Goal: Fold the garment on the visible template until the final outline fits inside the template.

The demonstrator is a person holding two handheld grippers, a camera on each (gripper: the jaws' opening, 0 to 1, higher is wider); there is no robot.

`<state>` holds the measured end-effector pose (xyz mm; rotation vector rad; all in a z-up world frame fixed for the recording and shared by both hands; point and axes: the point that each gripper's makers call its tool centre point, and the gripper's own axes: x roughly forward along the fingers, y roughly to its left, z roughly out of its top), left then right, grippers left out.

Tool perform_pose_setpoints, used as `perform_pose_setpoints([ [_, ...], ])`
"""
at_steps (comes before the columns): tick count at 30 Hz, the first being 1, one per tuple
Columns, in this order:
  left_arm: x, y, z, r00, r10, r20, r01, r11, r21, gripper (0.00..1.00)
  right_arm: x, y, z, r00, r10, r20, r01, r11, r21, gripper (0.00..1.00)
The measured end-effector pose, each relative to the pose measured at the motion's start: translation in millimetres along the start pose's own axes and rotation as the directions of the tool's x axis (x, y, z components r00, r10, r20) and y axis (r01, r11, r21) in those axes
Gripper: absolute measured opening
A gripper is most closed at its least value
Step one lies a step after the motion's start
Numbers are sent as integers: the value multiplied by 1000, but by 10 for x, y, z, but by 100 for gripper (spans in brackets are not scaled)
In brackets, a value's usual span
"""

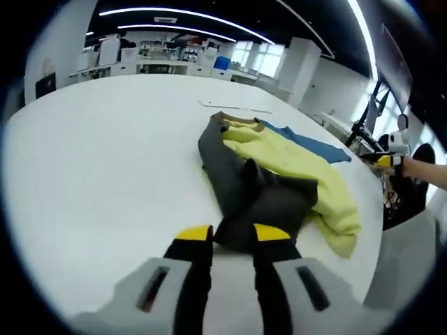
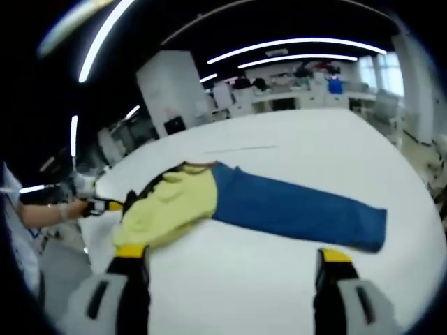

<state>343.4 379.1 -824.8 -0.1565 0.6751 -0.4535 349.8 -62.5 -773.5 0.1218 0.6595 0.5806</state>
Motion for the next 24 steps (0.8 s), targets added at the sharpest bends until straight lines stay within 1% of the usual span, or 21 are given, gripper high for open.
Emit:
perform_pose_setpoints([
  [4, -22, 49, -33, 1000, 6, -9, -6, 1000, -5, 0, -4, 18, 6, 1000, -1, 6, 1, 1000, 0, 99],
  [9, -86, 40, -18, 1000, 9, 4, -9, 1000, -9, 0, 1, 39, 21, 1000, 1, 13, -1, 1000, 2, 99],
  [12, -213, 74, 58, 999, 20, 28, -19, 999, -31, 0, 2, 49, 14, 1000, 4, 12, -4, 1000, 2, 99],
  [13, -266, 160, 96, 999, 26, 39, -25, 999, -38, 0, 0, 49, 11, 1000, 3, 13, -3, 1000, 1, 99],
  [14, -308, 196, 112, 999, 35, 41, -33, 998, -47, 0, -3, 54, 9, 1000, 4, 14, -4, 1000, 4, 99],
  [15, -356, 245, 119, 998, 52, 38, -50, 997, -55, 0, -3, 57, 5, 1000, 6, 14, -6, 1000, 7, 98],
  [16, -378, 270, 119, 998, 56, 36, -54, 997, -59, 0, 2, 55, 2, 1000, 9, 14, -10, 1000, 8, 94],
  [17, -440, 339, 115, 997, 66, 33, -64, 996, -62, 0, 6, 59, -4, 1000, 11, 12, -11, 1000, 11, 93],
  [18, -486, 391, 119, 996, 78, 31, -76, 995, -62, 0, 10, 61, -3, 1000, 6, 14, -6, 1000, 13, 95],
  [19, -561, 500, 113, 995, 98, 27, -96, 993, -63, 0, 13, 50, 14, 1000, -2, 24, 2, 1000, 8, 99],
  [22, -717, 677, 124, 991, 133, 13, -132, 990, -53, 0, 14, 53, 53, 999, 5, 34, -5, 1000, 8, 97],
  [24, -816, 806, 125, 987, 159, -3, -159, 986, -44, 0, 6, 61, 97, 999, 0, 45, -1, 1000, 7, 99],
])
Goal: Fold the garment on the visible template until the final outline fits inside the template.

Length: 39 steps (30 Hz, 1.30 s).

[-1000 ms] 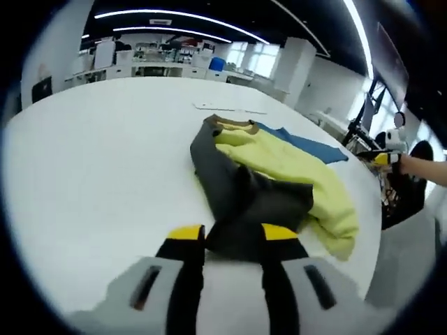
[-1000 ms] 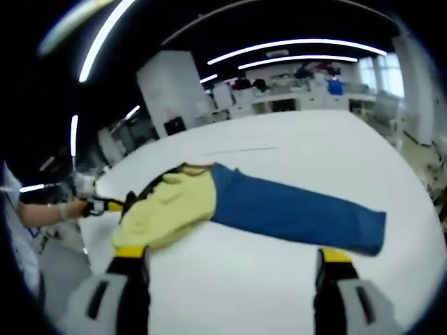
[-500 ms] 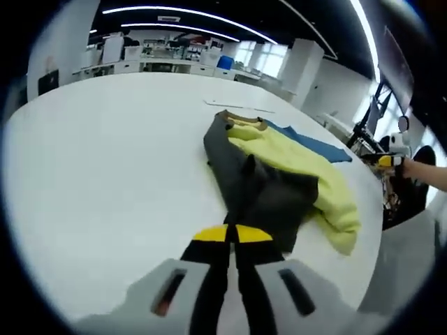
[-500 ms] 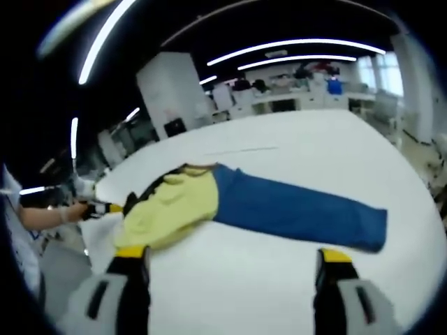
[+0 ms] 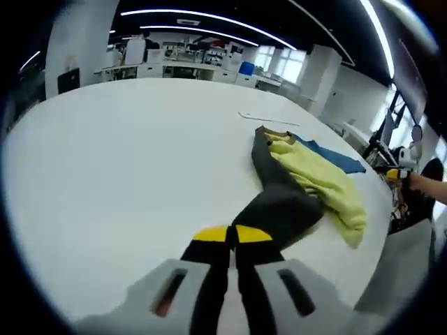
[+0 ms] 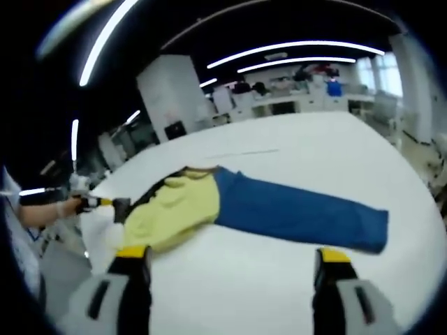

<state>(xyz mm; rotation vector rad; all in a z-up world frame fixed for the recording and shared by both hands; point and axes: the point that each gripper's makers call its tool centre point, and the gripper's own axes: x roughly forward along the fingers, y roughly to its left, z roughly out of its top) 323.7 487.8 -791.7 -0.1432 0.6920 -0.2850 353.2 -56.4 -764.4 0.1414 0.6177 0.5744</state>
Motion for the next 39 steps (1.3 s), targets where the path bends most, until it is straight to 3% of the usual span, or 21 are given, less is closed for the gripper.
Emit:
perform_pose_setpoints([
  [9, -165, 670, 41, 991, 112, -76, -110, 994, 29, 0, 62, -14, -4, 1000, 4, -18, -5, 1000, -17, 99],
  [19, -81, 1180, 92, 968, 203, -146, -199, 979, 43, 0, 102, -80, -99, 998, -2, -56, 2, 1000, -13, 98],
  [21, -26, 1412, 132, 964, 219, -154, -222, 975, -1, 0, 106, -102, -97, 998, -8, -57, 8, 1000, -11, 98],
  [23, -6, 1564, 154, 957, 238, -166, -241, 970, 3, 0, 99, -109, -96, 998, -13, -55, 13, 1000, -8, 98],
  [25, -81, 1376, 124, 953, 251, -170, -255, 967, 0, 0, 86, -129, -102, 998, -19, -56, 19, 1000, -5, 98],
  [27, -74, 1457, 146, 950, 259, -176, -267, 963, -26, 0, 74, -161, -111, 998, -25, -52, 25, 1000, 1, 98],
  [33, -42, 1792, 227, 922, 321, -217, -333, 943, -20, 0, 64, -189, -200, 997, -37, -65, 39, 999, 20, 98],
  [39, -49, 1924, 191, 900, 350, -261, -365, 931, -12, 0, 86, -184, -246, 997, -37, -72, 39, 999, 31, 98],
])
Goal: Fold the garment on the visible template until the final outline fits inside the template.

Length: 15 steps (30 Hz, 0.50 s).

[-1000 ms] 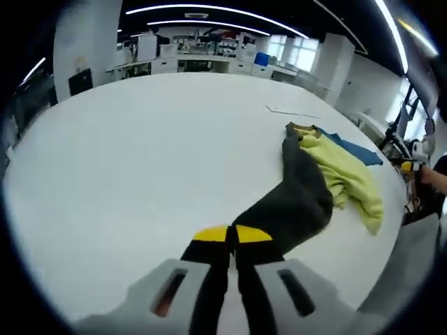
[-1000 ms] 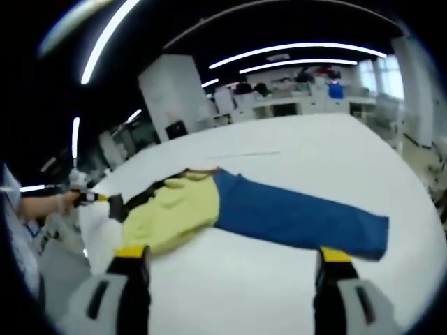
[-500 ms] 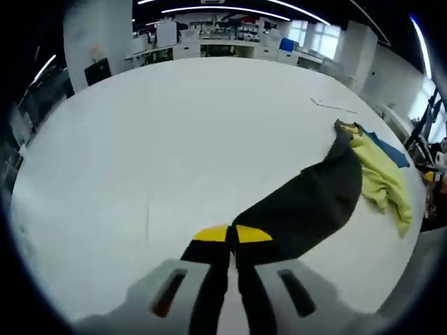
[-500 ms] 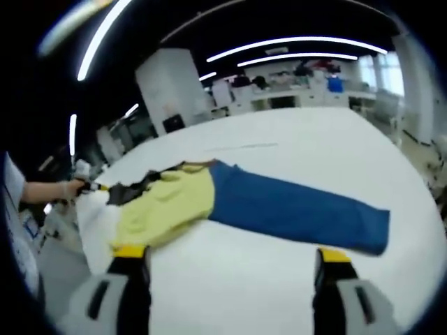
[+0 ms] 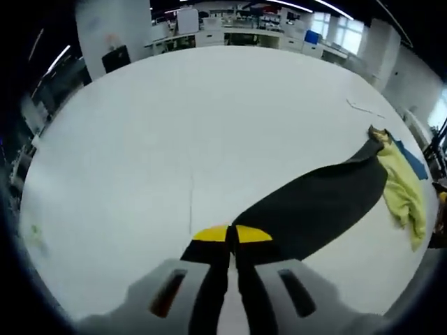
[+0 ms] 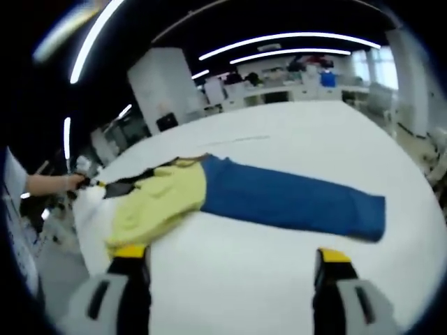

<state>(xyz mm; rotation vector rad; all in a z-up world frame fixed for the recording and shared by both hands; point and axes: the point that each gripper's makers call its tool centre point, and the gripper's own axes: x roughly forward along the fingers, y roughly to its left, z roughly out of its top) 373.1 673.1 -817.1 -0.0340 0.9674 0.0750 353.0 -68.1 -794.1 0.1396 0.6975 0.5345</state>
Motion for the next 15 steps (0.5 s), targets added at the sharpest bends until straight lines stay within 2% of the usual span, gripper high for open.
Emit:
perform_pose_setpoints([
  [6, -20, 134, 148, 999, 29, -25, -28, 999, 32, 0, 5, -17, -28, 1000, -3, -12, 3, 1000, -8, 98],
  [8, 43, 205, 225, 999, 35, -30, -34, 999, 37, 0, 7, -33, -20, 1000, -4, -6, 4, 1000, 1, 98],
  [15, 103, 195, 216, 996, 49, -70, -43, 996, 79, 0, 31, -29, -30, 1000, -1, -12, 1, 1000, -3, 98],
])
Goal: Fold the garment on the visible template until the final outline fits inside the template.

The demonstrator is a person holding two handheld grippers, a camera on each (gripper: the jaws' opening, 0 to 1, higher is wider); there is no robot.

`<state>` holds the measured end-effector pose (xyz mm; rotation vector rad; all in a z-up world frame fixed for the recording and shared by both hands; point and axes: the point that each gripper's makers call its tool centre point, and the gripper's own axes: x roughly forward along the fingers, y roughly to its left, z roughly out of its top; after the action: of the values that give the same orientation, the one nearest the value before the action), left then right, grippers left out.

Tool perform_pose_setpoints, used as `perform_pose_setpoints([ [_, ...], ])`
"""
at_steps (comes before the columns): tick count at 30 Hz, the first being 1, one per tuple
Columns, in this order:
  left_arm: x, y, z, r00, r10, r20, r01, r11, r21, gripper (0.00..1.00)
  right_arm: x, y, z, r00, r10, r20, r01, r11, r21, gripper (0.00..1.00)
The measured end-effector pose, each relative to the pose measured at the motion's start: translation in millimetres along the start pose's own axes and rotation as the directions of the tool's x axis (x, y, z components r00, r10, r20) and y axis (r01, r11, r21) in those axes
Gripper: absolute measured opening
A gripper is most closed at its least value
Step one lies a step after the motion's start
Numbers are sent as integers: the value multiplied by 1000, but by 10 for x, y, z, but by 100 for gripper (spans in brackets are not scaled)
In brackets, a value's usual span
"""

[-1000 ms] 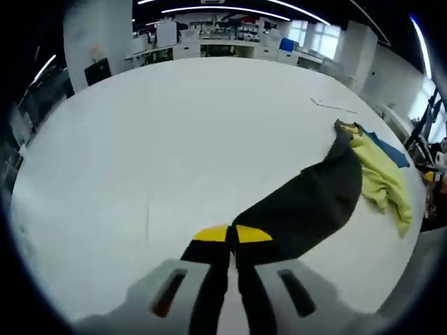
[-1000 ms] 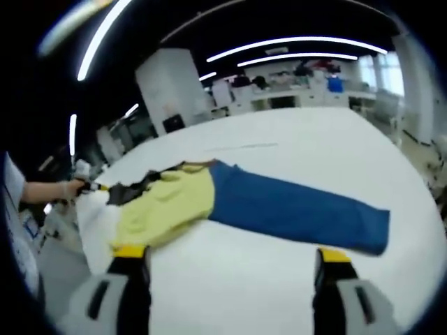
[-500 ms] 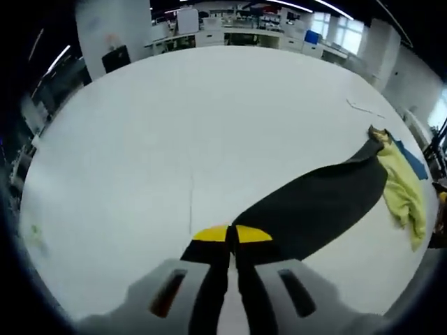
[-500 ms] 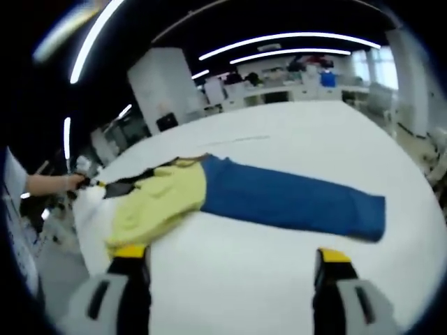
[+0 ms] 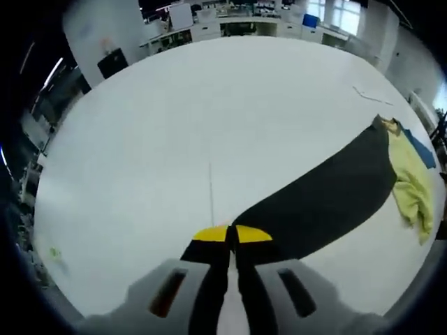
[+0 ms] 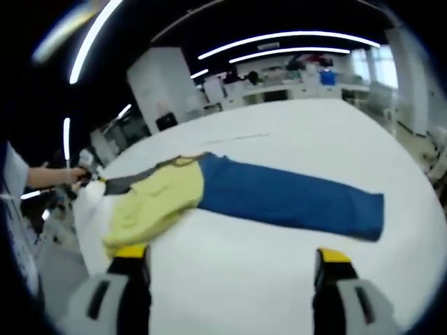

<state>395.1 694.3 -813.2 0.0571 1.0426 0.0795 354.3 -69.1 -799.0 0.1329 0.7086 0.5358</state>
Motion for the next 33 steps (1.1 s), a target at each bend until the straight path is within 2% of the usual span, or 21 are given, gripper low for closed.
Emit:
perform_pose_setpoints([
  [3, 96, 31, 8, 1000, 4, -15, -4, 1000, 3, 0, -2, 14, -16, 1000, 0, -2, 0, 1000, 2, 98],
  [5, 74, 38, -4, 1000, 10, -20, -9, 1000, 11, 0, -12, 23, -24, 1000, -1, -2, 1, 1000, 3, 98],
  [10, 59, 34, -7, 1000, 21, 9, -21, 1000, 14, 2, -43, 17, -50, 1000, -8, -3, 8, 1000, 6, 98],
  [12, 58, 4, -24, 1000, 22, 22, -23, 999, 29, 13, -53, 26, -61, 1000, -8, -2, 8, 1000, 13, 98],
  [13, 54, -3, -53, 999, 31, 17, -32, 999, 32, 24, -55, 31, -63, 1000, -9, -1, 9, 1000, 13, 98],
  [16, 41, -38, -66, 998, 31, 46, -36, 995, 96, 44, -50, 47, -58, 1000, -7, 1, 7, 1000, 14, 98],
  [17, 38, -53, -80, 999, 25, 45, -29, 995, 97, 47, -51, 51, -58, 1000, -6, 2, 6, 1000, 15, 98],
  [18, 59, -105, -35, 997, -24, 76, 16, 994, 108, 49, -48, 61, -57, 1000, -4, 3, 4, 1000, 16, 98],
  [19, 60, -127, -21, 995, -37, 90, 26, 993, 111, 53, -45, 63, -56, 1000, -3, 3, 3, 1000, 16, 98],
  [20, 25, -133, -72, 996, -29, 83, 21, 995, 94, 56, -42, 71, -53, 1000, -1, 3, 1, 1000, 14, 98],
  [21, -30, -160, -95, 994, -29, 103, 20, 996, 90, 59, -41, 76, -50, 1000, 0, 3, 0, 1000, 13, 98],
  [22, -17, -178, 49, 984, -59, 167, 40, 992, 118, 64, -40, 86, -39, 1000, 2, 5, -2, 1000, 9, 98],
  [23, -19, -197, 101, 979, -79, 188, 58, 991, 117, 66, -40, 92, -32, 1000, 3, 7, -3, 1000, 8, 98],
  [25, -152, -295, 72, 970, -124, 209, 88, 981, 171, 73, -41, 109, -9, 1000, 8, 14, -8, 1000, 7, 98],
  [26, -173, -369, 126, 957, -164, 237, 114, 971, 210, 77, -40, 119, 4, 1000, 11, 16, -11, 1000, 7, 98],
  [28, -221, -441, 143, 946, -201, 254, 143, 963, 230, 80, -38, 133, 13, 1000, 14, 18, -14, 1000, 3, 98],
  [30, -304, -522, 117, 939, -232, 253, 173, 957, 234, 80, -34, 165, 37, 1000, 22, 21, -22, 1000, -10, 98],
  [31, -371, -611, 125, 928, -261, 265, 194, 948, 253, 82, -32, 196, 58, 999, 29, 25, -28, 1000, -12, 98],
  [33, -390, -671, 156, 921, -279, 271, 206, 941, 270, 86, -22, 236, 104, 999, 40, 30, -40, 999, -25, 98],
])
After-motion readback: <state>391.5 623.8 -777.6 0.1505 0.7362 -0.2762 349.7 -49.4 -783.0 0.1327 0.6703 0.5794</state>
